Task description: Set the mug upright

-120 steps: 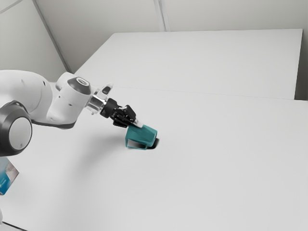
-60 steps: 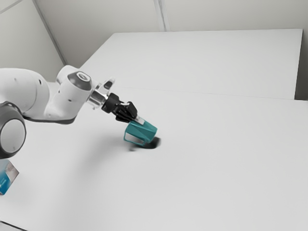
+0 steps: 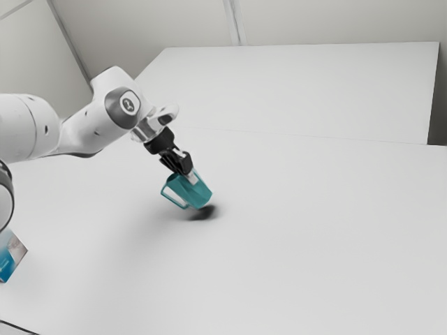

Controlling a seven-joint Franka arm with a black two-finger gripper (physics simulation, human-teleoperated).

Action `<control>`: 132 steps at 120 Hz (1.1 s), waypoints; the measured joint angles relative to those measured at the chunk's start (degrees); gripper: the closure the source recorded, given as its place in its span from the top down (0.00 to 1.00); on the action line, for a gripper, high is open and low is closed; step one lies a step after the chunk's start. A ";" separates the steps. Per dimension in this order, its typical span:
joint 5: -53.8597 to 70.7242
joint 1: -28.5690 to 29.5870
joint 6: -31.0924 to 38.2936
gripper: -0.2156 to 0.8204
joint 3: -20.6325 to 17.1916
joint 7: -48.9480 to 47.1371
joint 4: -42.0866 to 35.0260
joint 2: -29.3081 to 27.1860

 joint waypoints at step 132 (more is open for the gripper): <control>29.61 -8.31 8.66 0.19 -0.53 -9.87 -1.29 4.37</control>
